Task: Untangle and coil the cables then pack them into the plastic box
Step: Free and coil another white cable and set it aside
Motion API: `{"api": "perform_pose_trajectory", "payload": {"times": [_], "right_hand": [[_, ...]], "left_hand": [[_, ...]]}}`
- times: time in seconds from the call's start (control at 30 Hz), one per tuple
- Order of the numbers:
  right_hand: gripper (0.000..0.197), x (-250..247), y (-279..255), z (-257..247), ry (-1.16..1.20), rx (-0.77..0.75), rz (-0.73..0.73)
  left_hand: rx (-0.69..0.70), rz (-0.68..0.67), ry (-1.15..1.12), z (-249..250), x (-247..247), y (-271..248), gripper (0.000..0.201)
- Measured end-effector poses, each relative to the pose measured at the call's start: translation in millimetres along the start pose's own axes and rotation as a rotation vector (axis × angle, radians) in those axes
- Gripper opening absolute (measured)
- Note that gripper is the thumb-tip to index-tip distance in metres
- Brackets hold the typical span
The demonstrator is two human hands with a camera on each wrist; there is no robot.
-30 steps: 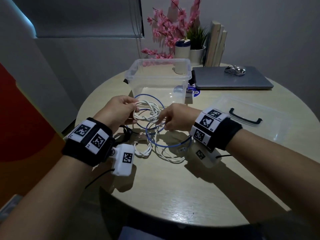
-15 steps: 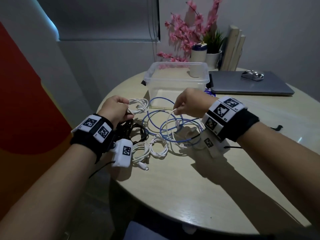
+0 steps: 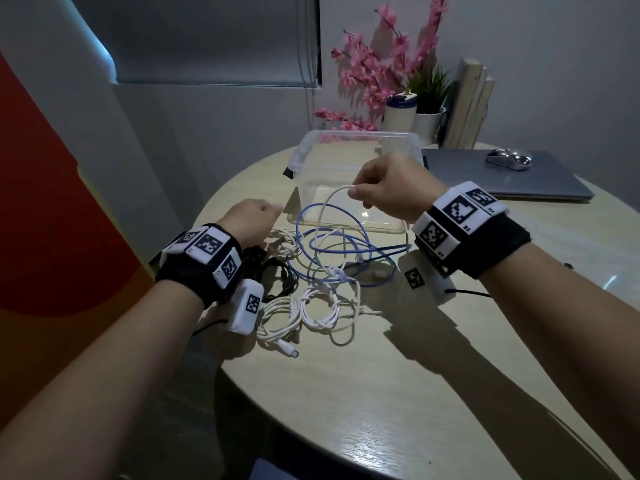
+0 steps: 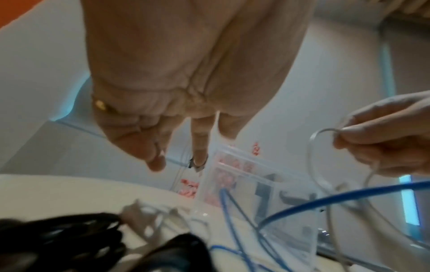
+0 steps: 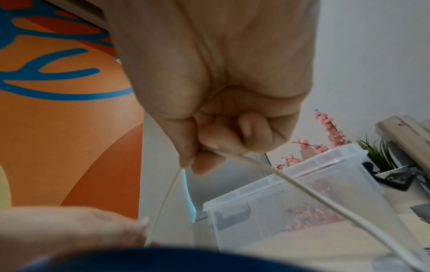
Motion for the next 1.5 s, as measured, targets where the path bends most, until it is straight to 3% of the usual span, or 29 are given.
{"api": "perform_pose_trajectory", "payload": {"times": [0.07,0.13,0.3,0.4,0.47,0.6,0.67,0.8,0.9,0.97,1.07,1.17,1.27,1.4,1.5], "right_hand": [[0.018,-1.4,0.0,-0.5,0.012,-0.007,0.024],[0.018,-3.9,-1.4,-2.7,0.05,-0.021,0.055],[0.017,-22.9,-2.4,-4.5,0.215,-0.002,0.238],[0.014,-39.9,-1.2,-1.9,0.461,0.088,0.33],[0.015,-50.8,-1.3,-1.9,0.632,0.115,0.373],[0.014,-60.4,-3.5,-3.7,0.763,0.106,0.395],[0.012,-61.4,-5.3,-3.0,0.809,0.123,0.385],[0.014,-64.1,-10.8,-1.1,0.816,0.092,0.32],[0.014,-64.6,-14.7,2.4,0.748,0.054,0.274],[0.014,-66.1,-16.0,5.2,0.721,0.043,0.273],[0.013,-69.6,-15.9,10.3,0.677,0.027,0.303],[0.011,-72.5,-12.1,20.7,0.555,0.039,0.408],[0.022,-74.8,-11.2,27.1,0.489,0.046,0.462],[0.017,-67.4,-17.4,18.2,0.53,-0.042,0.309],[0.026,-60.0,-20.1,16.0,0.345,-0.107,0.25]], "left_hand": [[0.093,-0.011,-0.147,21.9,-3.1,-9.5,0.043],[0.146,-0.094,-0.262,38.7,3.2,-17.4,0.036],[0.2,-0.254,-0.194,43.4,29.6,-23.3,0.013],[0.251,-0.329,-0.134,41.4,43.8,-32.6,0.003],[0.248,-0.386,-0.097,38.2,52.1,-36.6,0.009],[0.187,-0.42,-0.262,49.7,49.7,-40.4,0.052],[0.183,-0.446,-0.388,63.3,44.6,-43.0,0.051],[0.109,-0.362,-0.58,83.9,38.5,-40.5,0.031],[0.019,-0.144,-0.66,88.9,33.1,-29.0,0.044],[0.028,-0.052,-0.685,91.0,29.3,-23.5,0.038],[0.118,-0.07,-0.674,97.1,29.3,-24.0,0.01],[0.098,-0.075,-0.737,99.9,28.0,-25.5,0.011],[0.046,-0.128,-0.839,106.5,25.6,-30.0,0.01],[0.094,-0.139,-0.825,115.0,23.2,-37.0,0.015],[0.152,-0.14,-0.8,119.4,22.6,-42.3,0.014]]}}
Point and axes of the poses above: each hand's wrist, its own y-axis towards the middle knuckle, its own x-axis out of the palm, z = x × y, the point moved 4 cm from there along y, towards the middle knuckle, and after that the axes turned 15 degrees about z, right-handed, at the moved point
